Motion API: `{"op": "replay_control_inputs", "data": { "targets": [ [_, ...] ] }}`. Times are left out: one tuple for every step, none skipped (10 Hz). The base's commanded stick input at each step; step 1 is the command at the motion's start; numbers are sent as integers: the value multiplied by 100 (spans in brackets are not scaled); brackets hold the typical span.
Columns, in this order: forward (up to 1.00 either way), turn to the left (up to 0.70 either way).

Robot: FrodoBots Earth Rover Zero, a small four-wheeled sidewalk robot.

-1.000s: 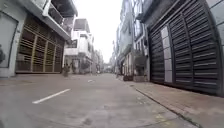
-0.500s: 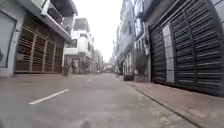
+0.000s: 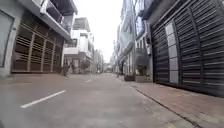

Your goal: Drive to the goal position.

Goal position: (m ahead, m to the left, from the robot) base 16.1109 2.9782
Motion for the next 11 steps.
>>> {"op": "replay_control_inputs", "data": {
  "targets": [
    [50,0],
    [50,0],
    [50,0],
    [50,0],
    [50,0],
    [50,0],
    [50,0],
    [50,0],
    [50,0],
    [50,0],
    [50,0]
  ]
}}
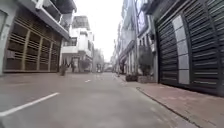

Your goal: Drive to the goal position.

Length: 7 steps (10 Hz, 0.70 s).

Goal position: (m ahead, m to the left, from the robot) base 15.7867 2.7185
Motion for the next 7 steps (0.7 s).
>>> {"op": "replay_control_inputs", "data": {
  "targets": [
    [50,0],
    [50,0],
    [50,0],
    [50,0],
    [49,0],
    [49,0],
    [49,0]
  ]
}}
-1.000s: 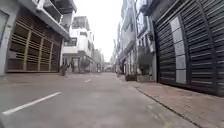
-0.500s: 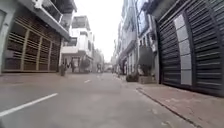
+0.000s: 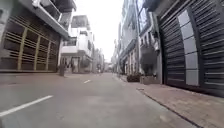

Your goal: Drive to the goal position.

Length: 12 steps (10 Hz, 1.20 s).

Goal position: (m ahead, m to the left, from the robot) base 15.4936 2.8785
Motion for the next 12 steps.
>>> {"op": "replay_control_inputs", "data": {
  "targets": [
    [49,0],
    [49,0],
    [49,0],
    [49,0],
    [49,0],
    [49,0],
    [49,0],
    [49,-49],
    [49,-30],
    [49,0],
    [49,0],
    [49,0]
  ]
}}
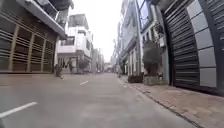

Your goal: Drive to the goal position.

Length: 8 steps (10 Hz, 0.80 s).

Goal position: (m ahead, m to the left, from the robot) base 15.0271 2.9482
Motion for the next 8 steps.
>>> {"op": "replay_control_inputs", "data": {
  "targets": [
    [49,0],
    [49,0],
    [49,0],
    [49,0],
    [49,0],
    [49,0],
    [49,0],
    [49,-13]
  ]
}}
